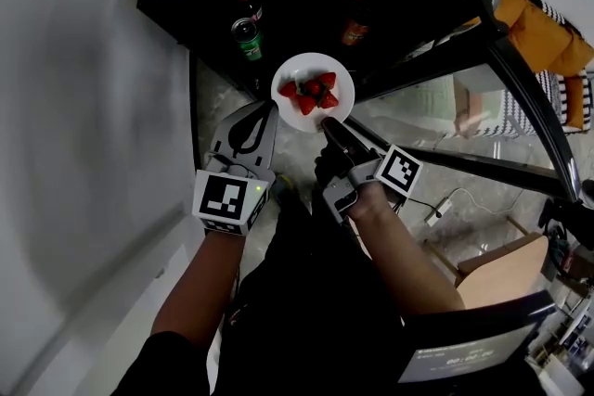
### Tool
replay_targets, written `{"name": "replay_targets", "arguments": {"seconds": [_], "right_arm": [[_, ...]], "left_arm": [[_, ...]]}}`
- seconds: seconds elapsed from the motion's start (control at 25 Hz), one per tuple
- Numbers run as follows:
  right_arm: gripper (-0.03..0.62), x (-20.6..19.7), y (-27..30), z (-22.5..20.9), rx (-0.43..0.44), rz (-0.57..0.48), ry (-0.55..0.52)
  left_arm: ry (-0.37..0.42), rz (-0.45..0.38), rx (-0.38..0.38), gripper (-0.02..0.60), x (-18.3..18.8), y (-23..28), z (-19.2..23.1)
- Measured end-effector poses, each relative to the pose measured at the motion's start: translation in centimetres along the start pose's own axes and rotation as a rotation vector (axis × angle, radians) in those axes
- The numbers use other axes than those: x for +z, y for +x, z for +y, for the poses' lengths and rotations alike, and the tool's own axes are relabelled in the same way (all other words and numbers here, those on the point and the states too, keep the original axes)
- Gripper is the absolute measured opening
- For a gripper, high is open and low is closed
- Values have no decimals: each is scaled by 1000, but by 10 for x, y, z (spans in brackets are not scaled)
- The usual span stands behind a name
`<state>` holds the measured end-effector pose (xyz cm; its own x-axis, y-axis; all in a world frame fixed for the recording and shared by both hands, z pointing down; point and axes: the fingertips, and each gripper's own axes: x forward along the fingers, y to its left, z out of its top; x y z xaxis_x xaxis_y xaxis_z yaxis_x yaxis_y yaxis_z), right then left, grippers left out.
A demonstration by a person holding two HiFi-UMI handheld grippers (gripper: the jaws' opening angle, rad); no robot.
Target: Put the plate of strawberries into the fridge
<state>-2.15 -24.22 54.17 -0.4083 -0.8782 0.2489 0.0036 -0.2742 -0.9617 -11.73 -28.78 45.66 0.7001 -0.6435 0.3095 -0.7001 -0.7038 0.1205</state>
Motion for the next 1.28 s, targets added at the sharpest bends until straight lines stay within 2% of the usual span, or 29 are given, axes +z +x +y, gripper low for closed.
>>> {"name": "replay_targets", "arguments": {"seconds": [0.48,0.84,1.28], "right_arm": [[18,31,33,-37,-21,-6,6],[18,50,58,-64,-43,-10,10],[18,59,82,-70,-36,10,8]], "left_arm": [[-25,25,49,5,-38,34,13],[-17,67,19,6,-68,59,9],[-35,77,56,5,-79,68,19]]}}
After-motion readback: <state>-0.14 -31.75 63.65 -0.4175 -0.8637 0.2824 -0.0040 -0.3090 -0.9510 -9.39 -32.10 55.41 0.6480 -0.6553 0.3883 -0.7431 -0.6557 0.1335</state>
